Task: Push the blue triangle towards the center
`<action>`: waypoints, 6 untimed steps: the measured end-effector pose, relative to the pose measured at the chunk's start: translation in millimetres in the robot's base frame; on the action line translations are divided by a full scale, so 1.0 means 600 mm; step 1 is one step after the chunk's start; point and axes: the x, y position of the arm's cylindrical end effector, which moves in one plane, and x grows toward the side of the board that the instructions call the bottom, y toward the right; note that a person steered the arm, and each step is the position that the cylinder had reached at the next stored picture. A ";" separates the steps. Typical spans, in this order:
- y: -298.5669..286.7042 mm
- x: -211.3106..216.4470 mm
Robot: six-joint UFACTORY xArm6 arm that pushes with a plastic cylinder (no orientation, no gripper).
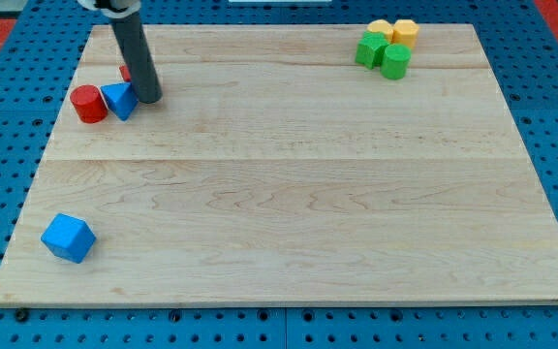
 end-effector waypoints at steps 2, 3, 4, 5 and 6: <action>-0.081 0.123; -0.221 0.106; -0.228 0.063; -0.119 0.033; -0.006 -0.015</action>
